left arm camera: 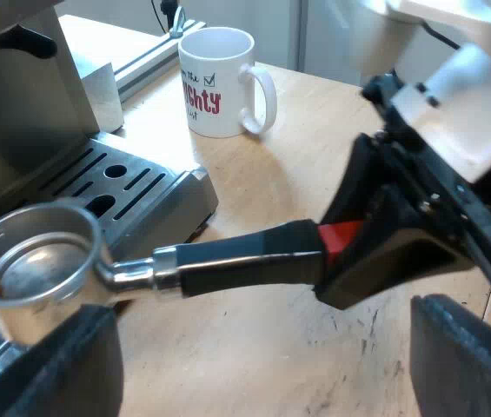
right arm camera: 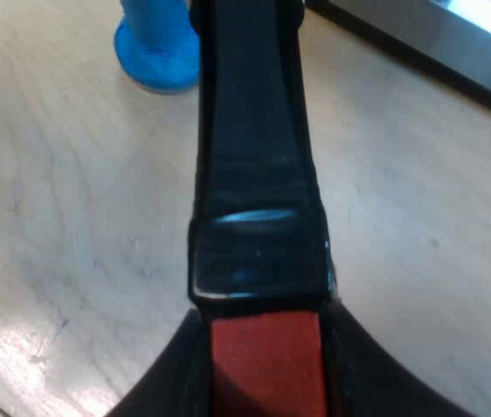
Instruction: Grind coffee beans and then tamp
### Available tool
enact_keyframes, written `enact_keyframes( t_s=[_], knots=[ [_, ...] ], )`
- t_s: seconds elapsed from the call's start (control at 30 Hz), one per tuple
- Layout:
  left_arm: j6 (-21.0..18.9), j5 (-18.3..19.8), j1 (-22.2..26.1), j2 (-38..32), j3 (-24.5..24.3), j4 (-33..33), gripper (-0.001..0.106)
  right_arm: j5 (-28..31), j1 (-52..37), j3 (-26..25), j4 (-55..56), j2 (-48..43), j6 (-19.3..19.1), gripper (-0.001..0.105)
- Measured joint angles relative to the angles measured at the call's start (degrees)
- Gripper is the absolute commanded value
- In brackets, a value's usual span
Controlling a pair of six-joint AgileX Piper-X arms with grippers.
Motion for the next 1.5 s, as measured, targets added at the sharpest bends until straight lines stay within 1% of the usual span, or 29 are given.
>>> enact_keyframes(
  t_s=[0.1, 0.13, 0.17, 0.23, 0.27, 0.33, 0.43, 0.6, 0.63, 0.7, 0.73, 0.83, 0.93, 1.03, 1.1, 1.13, 1.3, 1.4, 1.43, 1.47, 1.5],
  knots=[
    [0.0, 0.0, 0.0, 0.0, 0.0, 0.0, 0.069, -1.6, -2.0, 0.0, -1.5, 0.0, -3.5, 0.000],
    [0.0, 0.0, 0.0, 0.0, 0.0, 0.0, 0.069, -2.9, -2.9, 0.0, -1.9, 0.0, -4.9, 0.000],
    [0.0, 0.0, 0.0, 0.0, 0.0, 0.0, 0.069, -3.3, -3.3, 0.0, -2.1, 0.0, -5.3, 0.000],
    [0.0, 0.0, 0.0, 0.0, 0.0, 0.0, 0.069, -5.2, -4.3, 0.0, -2.2, 0.0, -8.0, 0.000],
    [0.0, 0.0, 0.0, 0.0, 0.0, 0.0, 0.069, -5.3, -4.6, 0.0, -2.2, 0.0, -8.4, 0.000],
    [0.0, 0.0, 0.0, 0.0, 0.0, 0.0, 0.069, -5.4, -4.6, 0.0, -2.2, 0.0, -10.6, 0.000],
    [0.0, 0.0, 0.0, 0.0, 0.0, 0.0, 0.069, -6.9, -4.6, 0.1, -2.2, 0.0, -12.1, 0.000],
    [0.0, -1.1, 0.0, 0.0, 0.0, 0.0, 0.069, -7.1, -4.6, 1.9, -3.7, -0.7, -12.5, 0.000],
    [0.0, -1.1, 0.0, 0.0, 0.0, 0.0, 0.069, -7.1, -4.6, 3.1, -4.2, -1.3, -12.7, 0.000],
    [0.0, -1.1, 0.0, 0.0, 0.0, 0.0, 0.069, -7.1, -4.6, 3.6, -4.4, -1.7, -12.7, 0.000],
    [0.0, -1.1, 0.0, 0.0, 0.0, 0.0, 0.069, -7.1, -4.6, 5.4, -4.7, -3.0, -12.9, 0.000],
    [0.0, -1.1, 0.0, 0.0, 0.0, 0.0, 0.069, -7.1, -4.6, 7.4, -5.0, -4.3, -13.2, 0.000],
    [-0.1, -1.2, 0.0, 0.0, 0.3, -0.1, 0.069, -7.1, -4.6, 9.4, -6.1, -4.4, -13.3, 0.000],
    [-0.1, -1.3, 0.0, 0.3, 0.9, -0.1, 0.069, -7.1, -4.6, 10.1, -6.1, -4.4, -13.0, 0.000],
    [-0.1, -2.1, 0.0, 1.1, 1.4, -0.1, 0.069, -7.1, -4.6, 10.1, -6.1, -4.4, -13.0, 0.000],
    [-0.1, -3.5, 0.0, 2.0, 1.8, -0.1, 0.069, -7.1, -4.6, 10.1, -6.1, -4.4, -13.0, 0.000],
    [-0.1, -3.6, 0.0, 5.0, 2.0, -0.1, 0.069, -7.1, -4.6, 10.5, -7.2, -4.4, -13.0, 0.000],
    [-0.1, -3.6, 0.0, 6.5, 2.0, -0.3, 0.069, -7.1, -4.6, 13.1, -8.2, -4.4, -12.9, 0.000],
    [-0.1, -3.6, 0.0, 7.6, 2.0, -0.4, 0.069, -7.1, -4.6, 13.8, -8.0, -4.4, -12.7, 0.000],
    [-0.1, -3.6, 0.0, 10.2, 2.0, -1.2, 0.069, -7.1, -4.9, 14.8, -8.2, -4.4, -12.2, 0.000],
    [-0.1, -3.6, 0.0, 10.8, 2.0, -1.5, 0.069, -7.4, -5.2, 15.2, -8.2, -4.4, -11.9, 0.000]
  ],
)
